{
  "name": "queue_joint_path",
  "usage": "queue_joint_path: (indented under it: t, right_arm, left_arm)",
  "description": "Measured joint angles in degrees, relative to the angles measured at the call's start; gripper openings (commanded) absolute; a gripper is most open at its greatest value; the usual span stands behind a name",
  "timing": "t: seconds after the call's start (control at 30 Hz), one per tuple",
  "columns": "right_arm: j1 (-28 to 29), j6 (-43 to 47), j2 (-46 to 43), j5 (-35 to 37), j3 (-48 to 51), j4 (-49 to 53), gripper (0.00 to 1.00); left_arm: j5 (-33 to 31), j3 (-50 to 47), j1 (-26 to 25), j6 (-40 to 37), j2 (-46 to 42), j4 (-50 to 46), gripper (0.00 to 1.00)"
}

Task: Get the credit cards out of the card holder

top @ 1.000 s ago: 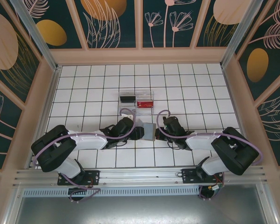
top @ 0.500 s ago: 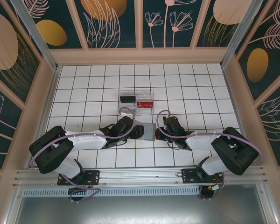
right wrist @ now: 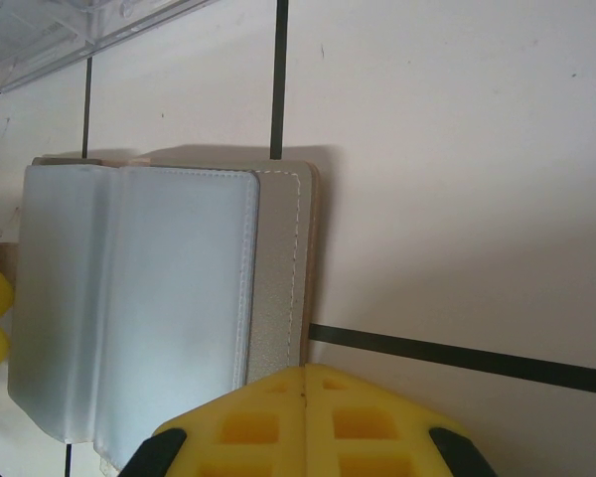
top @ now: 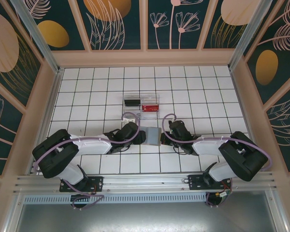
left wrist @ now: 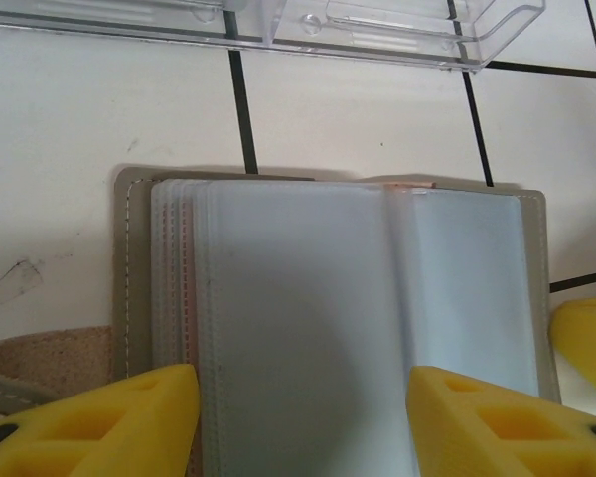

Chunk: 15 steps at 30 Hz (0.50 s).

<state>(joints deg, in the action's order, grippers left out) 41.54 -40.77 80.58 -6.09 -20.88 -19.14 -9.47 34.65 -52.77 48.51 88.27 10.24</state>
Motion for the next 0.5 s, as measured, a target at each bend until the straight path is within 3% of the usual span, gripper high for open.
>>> queue_joint_path:
  t: [0.3,0.5]
  right_arm:
    - [0.0,0.0,0.1,0.0,0.0,0.0,0.02]
    - [0.0,0.0,0.1,0.0,0.0,0.0,0.02]
  left_arm:
    - [0.7,0.7,0.0,0.0,0.6,0.3,0.58]
    - [6.5,0.1,0.1,0.0,0.6,4.2,0.58]
